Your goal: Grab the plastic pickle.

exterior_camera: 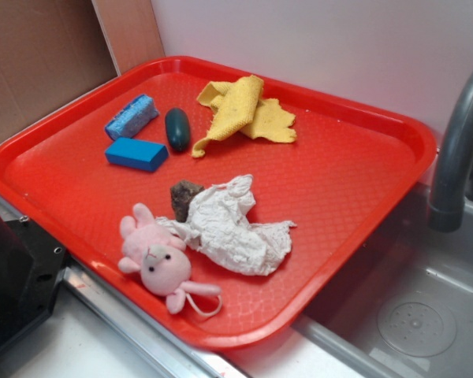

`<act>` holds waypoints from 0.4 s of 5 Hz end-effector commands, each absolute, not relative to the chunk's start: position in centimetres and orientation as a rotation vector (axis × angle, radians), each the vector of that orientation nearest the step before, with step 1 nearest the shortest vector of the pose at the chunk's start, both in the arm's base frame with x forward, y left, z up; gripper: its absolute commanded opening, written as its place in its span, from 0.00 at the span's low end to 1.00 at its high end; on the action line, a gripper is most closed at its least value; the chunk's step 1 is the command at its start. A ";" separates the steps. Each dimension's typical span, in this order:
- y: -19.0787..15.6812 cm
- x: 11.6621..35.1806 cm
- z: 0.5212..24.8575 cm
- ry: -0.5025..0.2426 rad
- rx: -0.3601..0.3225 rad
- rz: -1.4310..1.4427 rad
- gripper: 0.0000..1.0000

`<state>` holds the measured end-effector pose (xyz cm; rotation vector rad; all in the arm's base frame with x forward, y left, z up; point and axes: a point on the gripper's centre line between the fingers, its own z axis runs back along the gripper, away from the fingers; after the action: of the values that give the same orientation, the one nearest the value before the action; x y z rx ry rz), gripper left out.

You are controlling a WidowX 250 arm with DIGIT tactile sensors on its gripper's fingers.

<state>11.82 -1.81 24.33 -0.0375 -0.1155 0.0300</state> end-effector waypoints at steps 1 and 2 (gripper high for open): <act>-1.8 11.8 24.3 -0.116 -0.038 0.030 1.00; 2.9 13.7 19.9 -0.046 0.138 0.266 1.00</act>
<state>13.71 2.82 19.30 0.1290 -0.0272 0.2730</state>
